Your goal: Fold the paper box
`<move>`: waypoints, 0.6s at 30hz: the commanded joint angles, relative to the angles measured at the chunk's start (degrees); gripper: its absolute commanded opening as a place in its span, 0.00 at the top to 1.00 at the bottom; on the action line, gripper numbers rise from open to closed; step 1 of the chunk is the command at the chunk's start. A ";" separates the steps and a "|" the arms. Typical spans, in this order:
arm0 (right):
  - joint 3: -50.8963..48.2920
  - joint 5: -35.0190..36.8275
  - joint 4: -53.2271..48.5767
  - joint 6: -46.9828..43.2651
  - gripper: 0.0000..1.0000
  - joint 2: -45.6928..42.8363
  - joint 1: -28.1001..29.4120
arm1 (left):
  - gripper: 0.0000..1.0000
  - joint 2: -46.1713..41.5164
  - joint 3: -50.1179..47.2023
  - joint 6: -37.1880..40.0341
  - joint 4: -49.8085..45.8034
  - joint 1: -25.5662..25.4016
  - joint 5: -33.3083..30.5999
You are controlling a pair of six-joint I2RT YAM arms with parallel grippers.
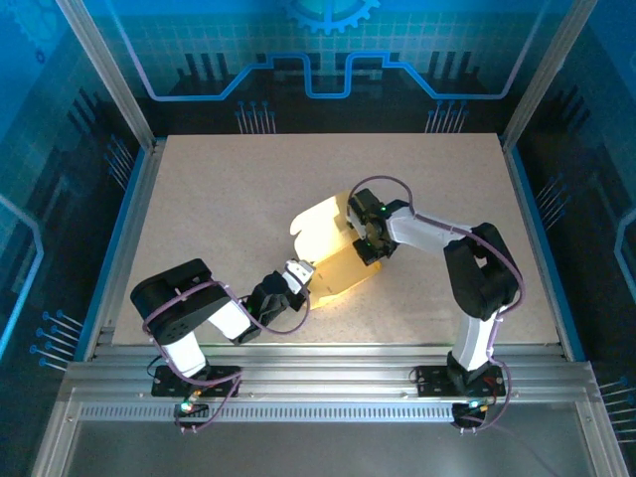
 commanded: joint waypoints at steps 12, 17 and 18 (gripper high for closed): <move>2.93 9.23 -8.30 5.17 1.00 11.30 7.12 | 1.00 -0.02 -0.07 -0.78 -2.26 -0.28 1.23; 6.57 8.67 -10.21 8.06 1.00 11.65 8.54 | 1.00 -3.92 -2.35 -5.53 -1.88 3.40 4.10; 7.14 9.53 -11.15 8.52 1.00 12.20 8.87 | 1.00 -4.13 -2.39 -5.38 -2.24 3.50 4.20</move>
